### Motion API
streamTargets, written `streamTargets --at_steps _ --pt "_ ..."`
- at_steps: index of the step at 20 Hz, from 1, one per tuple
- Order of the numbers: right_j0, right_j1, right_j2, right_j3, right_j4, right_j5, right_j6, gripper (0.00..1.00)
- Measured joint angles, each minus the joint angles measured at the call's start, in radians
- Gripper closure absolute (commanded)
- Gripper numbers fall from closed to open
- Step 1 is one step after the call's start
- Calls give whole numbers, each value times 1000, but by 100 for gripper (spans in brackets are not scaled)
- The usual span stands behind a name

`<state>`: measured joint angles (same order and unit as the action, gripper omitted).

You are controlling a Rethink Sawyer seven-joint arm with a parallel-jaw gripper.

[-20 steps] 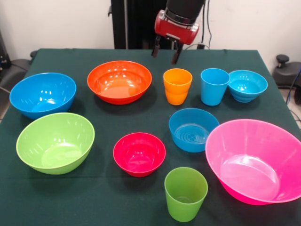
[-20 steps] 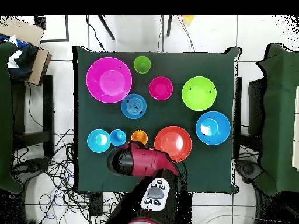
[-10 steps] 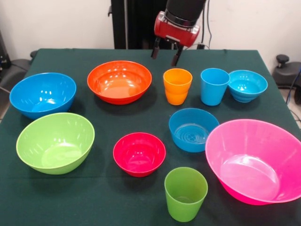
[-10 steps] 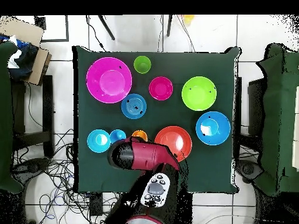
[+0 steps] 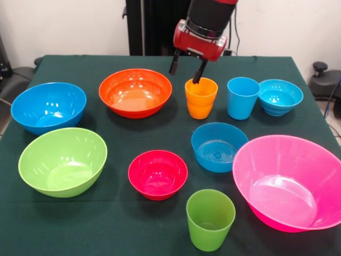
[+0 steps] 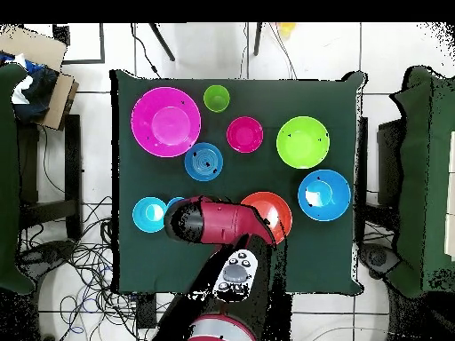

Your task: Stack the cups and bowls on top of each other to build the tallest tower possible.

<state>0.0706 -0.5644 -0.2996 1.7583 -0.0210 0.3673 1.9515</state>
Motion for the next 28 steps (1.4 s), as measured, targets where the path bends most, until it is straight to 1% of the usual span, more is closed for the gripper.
streamTargets --at_steps 3,9,20,28 --pt "-1 22 -1 -54 0 26 0 0" --pt "-3 45 -1 -116 0 37 0 0" --pt "-1 47 -1 -127 0 37 0 0" --pt "24 32 -2 -106 0 37 0 0"
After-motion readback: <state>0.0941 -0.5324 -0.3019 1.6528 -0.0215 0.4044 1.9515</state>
